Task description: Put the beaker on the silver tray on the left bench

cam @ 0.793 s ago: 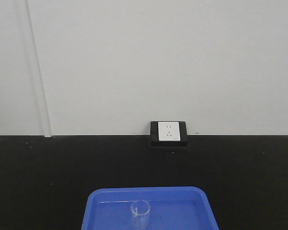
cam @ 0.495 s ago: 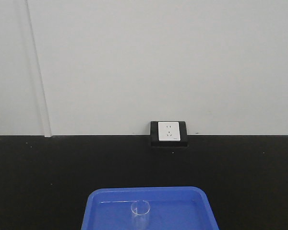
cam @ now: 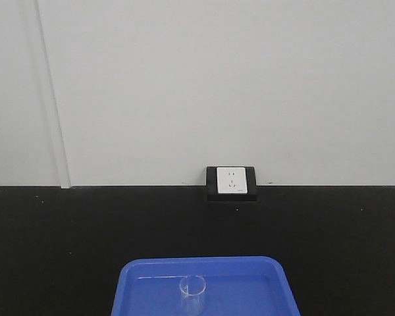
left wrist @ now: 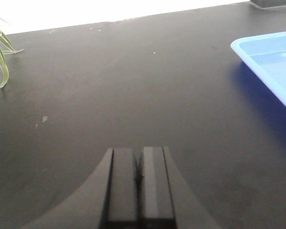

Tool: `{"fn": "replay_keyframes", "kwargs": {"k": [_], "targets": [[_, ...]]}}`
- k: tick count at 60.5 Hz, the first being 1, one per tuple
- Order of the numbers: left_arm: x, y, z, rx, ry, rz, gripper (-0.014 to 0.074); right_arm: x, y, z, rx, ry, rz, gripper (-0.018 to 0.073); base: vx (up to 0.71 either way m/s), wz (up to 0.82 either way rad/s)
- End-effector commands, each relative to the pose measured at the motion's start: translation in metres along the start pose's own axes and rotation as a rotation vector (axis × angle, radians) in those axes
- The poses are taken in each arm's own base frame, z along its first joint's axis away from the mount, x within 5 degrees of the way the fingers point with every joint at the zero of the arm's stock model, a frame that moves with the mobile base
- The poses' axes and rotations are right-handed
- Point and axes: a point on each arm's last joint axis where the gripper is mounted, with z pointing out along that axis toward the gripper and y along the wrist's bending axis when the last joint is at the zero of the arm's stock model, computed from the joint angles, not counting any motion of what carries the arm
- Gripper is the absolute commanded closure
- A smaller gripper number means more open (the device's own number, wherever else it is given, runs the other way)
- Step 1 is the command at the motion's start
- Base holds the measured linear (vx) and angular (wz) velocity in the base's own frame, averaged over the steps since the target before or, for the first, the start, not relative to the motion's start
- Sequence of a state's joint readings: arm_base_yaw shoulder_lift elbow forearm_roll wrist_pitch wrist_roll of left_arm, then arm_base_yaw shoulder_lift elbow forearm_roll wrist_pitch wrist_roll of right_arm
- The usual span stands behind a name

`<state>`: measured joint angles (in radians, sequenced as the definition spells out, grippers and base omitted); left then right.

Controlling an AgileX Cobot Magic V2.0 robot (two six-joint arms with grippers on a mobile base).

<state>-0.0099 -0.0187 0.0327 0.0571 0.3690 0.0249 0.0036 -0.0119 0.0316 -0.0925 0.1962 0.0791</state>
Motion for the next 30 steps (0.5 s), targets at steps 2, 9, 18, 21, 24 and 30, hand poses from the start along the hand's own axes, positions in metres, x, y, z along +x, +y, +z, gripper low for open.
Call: {"fn": "replay_keyframes", "kwargs": {"k": [2, 9, 18, 21, 24, 30], "targets": [[-0.001, -0.001, 0.002, 0.005, -0.069, -0.003, 0.0595, -0.007, 0.0, -0.001, 0.0, -0.092, -0.011, 0.0571, 0.0, 0.0], [-0.001, -0.001, 0.002, 0.005, -0.069, -0.003, 0.0595, -0.008, 0.0, -0.001, -0.002, -0.107, -0.001, 0.0571, 0.0, 0.0], [-0.001, -0.001, 0.002, 0.005, -0.069, -0.003, 0.0595, -0.014, 0.001, -0.002, -0.013, -0.176, 0.05, 0.0571, 0.0, 0.0], [-0.001, -0.001, 0.002, 0.005, -0.069, -0.003, 0.0595, -0.015, 0.001, -0.002, -0.014, -0.189, 0.05, 0.0571, 0.0, 0.0], [-0.001, -0.001, 0.002, 0.005, -0.069, -0.003, 0.0595, -0.016, 0.001, -0.002, -0.015, -0.197, 0.049, 0.0571, 0.0, 0.0], [-0.001, -0.001, 0.002, 0.005, -0.069, -0.003, 0.0595, -0.018, 0.001, -0.003, -0.017, -0.223, 0.049, 0.0571, 0.0, 0.0]]}}
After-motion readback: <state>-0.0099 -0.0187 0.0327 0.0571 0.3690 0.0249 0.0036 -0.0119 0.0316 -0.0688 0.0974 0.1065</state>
